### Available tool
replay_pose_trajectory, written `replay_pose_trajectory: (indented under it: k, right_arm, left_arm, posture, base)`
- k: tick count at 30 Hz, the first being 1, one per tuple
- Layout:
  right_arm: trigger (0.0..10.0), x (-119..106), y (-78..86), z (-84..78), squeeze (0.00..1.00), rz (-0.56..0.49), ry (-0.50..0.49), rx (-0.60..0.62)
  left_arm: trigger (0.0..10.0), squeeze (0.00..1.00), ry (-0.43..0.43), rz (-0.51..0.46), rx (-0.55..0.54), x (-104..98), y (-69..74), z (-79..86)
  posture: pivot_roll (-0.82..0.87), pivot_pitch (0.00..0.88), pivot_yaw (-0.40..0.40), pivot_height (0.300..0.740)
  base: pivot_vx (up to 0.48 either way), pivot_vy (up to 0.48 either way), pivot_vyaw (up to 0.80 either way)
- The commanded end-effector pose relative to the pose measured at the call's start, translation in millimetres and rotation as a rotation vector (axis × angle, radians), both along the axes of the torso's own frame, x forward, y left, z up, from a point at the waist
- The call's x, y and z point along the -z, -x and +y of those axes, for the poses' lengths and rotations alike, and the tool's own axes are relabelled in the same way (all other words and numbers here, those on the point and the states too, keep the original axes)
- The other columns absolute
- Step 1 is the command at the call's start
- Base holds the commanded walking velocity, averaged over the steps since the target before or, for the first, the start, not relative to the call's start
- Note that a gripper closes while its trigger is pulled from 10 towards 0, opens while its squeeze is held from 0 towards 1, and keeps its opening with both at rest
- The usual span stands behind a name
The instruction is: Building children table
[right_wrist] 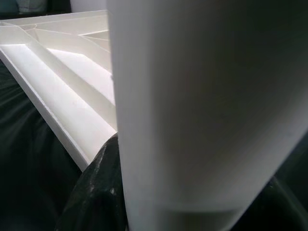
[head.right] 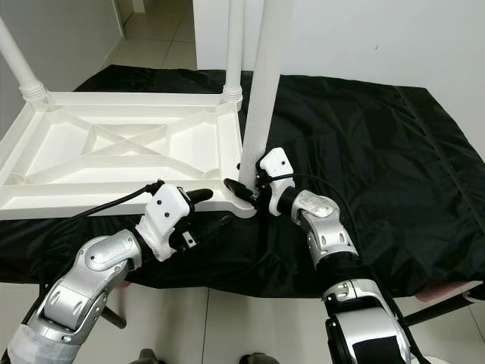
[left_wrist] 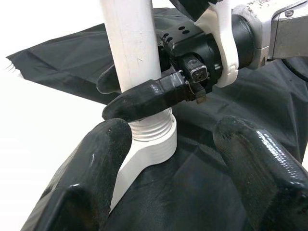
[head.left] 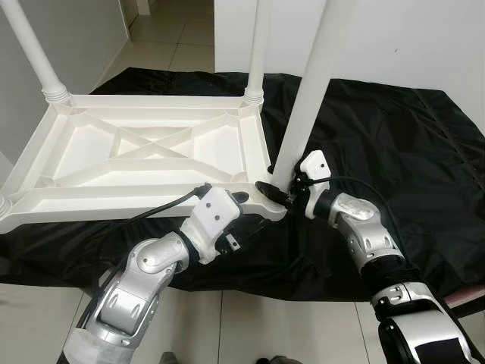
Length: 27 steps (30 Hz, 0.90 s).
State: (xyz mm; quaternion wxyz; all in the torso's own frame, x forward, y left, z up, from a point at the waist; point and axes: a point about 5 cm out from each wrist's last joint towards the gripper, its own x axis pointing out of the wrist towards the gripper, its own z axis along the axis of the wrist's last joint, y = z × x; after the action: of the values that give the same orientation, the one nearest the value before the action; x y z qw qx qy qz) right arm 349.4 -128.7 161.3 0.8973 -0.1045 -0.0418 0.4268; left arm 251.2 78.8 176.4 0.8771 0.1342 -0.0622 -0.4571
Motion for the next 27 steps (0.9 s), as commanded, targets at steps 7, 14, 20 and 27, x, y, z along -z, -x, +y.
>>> replay_pose_trajectory:
  k: [7, 14, 20, 27]
  right_arm:
    - [10.0, 7, 0.5, -3.2, 0.00, 0.063, 0.001, 0.101]
    - [10.0, 8, 6.7, 9.1, 0.00, 0.107, -0.087, 0.205]
    - [10.0, 10, 16.1, 25.7, 0.00, 0.123, -0.140, 0.318]
    - [10.0, 17, 38.2, 40.9, 0.00, 0.099, -0.302, 0.709]
  left_arm:
    - [10.0, 0.00, 0.004, 0.010, -0.020, 4, 2.4, 0.9]
    - [10.0, 0.00, 0.014, 0.023, -0.021, 6, 4.7, 0.3]
    - [10.0, 0.00, 0.013, 0.027, -0.020, 6, 5.5, 0.6]
    - [10.0, 0.00, 0.015, 0.028, -0.018, 5, 4.8, 1.3]
  posture:
    - [-0.01, 0.085, -0.033, 0.740]
    - [-0.02, 0.096, -0.031, 0.740]
    - [-0.02, 0.102, -0.032, 0.740]
    - [-0.02, 0.102, -0.026, 0.740]
  base:
    - [0.000, 0.000, 0.00]
    - [0.000, 0.000, 0.00]
    - [0.000, 0.000, 0.00]
    - [0.000, 0.000, 0.00]
